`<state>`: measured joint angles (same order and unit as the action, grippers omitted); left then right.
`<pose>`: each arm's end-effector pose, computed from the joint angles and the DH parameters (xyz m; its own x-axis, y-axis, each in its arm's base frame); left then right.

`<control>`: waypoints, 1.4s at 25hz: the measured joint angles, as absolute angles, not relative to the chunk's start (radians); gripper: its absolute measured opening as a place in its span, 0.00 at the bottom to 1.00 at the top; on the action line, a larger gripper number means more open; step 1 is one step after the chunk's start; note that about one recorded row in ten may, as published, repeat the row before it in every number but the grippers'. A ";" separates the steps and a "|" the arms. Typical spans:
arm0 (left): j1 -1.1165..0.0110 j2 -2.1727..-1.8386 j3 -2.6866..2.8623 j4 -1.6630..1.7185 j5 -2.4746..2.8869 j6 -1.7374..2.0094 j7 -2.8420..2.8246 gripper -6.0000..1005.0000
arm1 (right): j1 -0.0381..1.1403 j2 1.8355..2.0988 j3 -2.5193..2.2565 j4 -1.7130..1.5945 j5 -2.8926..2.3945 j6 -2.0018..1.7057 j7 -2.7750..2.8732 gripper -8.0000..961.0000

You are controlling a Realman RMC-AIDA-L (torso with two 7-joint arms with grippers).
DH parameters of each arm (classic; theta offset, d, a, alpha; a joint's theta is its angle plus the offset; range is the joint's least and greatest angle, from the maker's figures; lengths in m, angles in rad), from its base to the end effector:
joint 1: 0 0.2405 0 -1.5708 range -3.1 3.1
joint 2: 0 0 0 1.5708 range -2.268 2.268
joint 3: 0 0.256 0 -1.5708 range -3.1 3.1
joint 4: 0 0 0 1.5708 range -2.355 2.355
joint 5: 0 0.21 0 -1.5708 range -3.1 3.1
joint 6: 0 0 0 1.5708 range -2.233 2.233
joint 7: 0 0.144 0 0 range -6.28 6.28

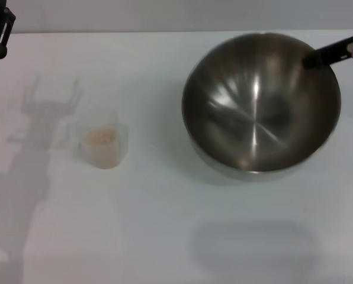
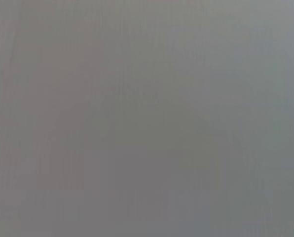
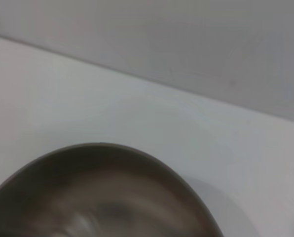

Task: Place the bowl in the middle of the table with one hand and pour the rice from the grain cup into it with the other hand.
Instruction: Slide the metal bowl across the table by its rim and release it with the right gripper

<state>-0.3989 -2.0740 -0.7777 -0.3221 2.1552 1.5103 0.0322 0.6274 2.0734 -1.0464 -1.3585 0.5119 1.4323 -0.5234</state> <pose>-0.2730 0.3177 0.0126 0.6258 -0.4355 0.6471 0.6788 -0.1047 -0.7268 0.1960 0.3976 0.0694 0.6375 -0.7463 -0.1914 -0.6973 -0.4531 -0.5554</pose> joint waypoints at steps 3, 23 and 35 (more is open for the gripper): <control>-0.398 -2.074 -0.778 -0.322 2.155 1.512 0.032 0.86 | 0.634 2.075 -1.053 -1.323 0.545 1.361 -0.525 0.05; -0.394 -2.074 -0.775 -0.322 2.155 1.517 0.032 0.86 | 0.730 2.075 -1.095 -1.059 0.597 1.180 -0.522 0.05; -0.398 -2.072 -0.778 -0.322 2.155 1.517 0.032 0.86 | 0.734 2.074 -1.116 -1.064 0.658 1.262 -0.524 0.05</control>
<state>-0.3983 -2.0724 -0.7782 -0.3221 2.1552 1.5171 0.0321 0.7340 2.0736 -1.1164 -1.0637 0.6583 1.2619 -0.5243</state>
